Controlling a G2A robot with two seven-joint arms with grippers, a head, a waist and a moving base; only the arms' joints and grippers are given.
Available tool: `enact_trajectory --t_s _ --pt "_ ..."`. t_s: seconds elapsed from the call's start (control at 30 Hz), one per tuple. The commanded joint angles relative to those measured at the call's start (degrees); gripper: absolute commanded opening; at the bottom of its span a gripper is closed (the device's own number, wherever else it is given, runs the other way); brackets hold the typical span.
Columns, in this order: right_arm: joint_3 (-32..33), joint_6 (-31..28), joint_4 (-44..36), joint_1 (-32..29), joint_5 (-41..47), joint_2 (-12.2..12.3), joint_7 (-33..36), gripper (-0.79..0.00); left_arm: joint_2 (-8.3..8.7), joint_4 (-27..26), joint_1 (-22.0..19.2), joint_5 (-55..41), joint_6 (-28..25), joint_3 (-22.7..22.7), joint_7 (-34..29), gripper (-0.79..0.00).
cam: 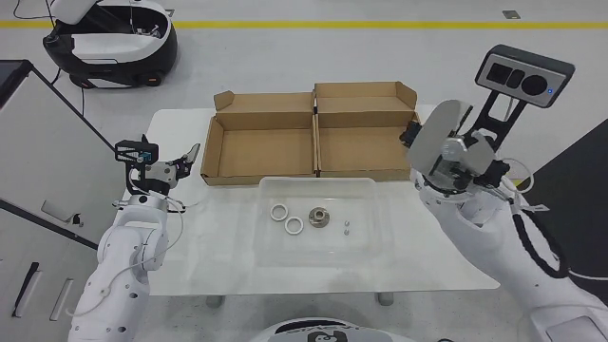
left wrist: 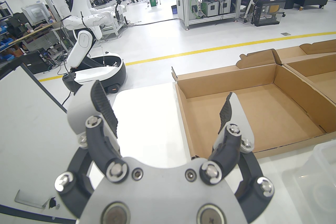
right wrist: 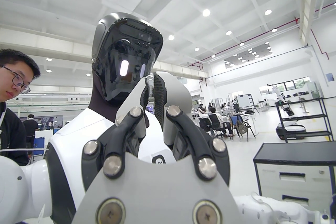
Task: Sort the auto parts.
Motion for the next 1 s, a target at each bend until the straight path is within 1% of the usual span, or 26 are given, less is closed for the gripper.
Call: enact_trajectory --t_s 0.0,0.1,0.17,0.43,0.7,0.97 --pt "0.08 0.88 0.36 -0.03 -1.12 -0.20 -0.19 -0.785 0.00 0.00 0.00 0.00 0.00 0.00 0.00 0.000" --pt "0.51 2.54 0.54 -0.08 -3.20 -0.39 0.22 -0.785 0.00 0.00 0.00 0.00 0.00 0.00 0.00 0.000" --pt "0.95 4.43 0.54 0.15 -5.34 -0.38 1.73 -0.785 0.00 0.00 0.00 0.00 0.00 0.00 0.00 0.000" --pt "1.46 6.70 -0.26 0.14 -7.05 -0.91 2.64 -0.785 0.00 0.00 0.00 0.00 0.00 0.00 0.00 0.000" --pt "-0.55 2.94 -2.16 -0.80 -3.39 -2.36 -2.28 -0.785 0.00 0.00 0.00 0.00 0.00 0.00 0.00 0.000" --pt "-3.05 1.04 -3.10 -0.24 -1.61 -3.76 -4.49 -0.785 0.00 0.00 0.00 0.00 0.00 0.00 0.00 0.000"
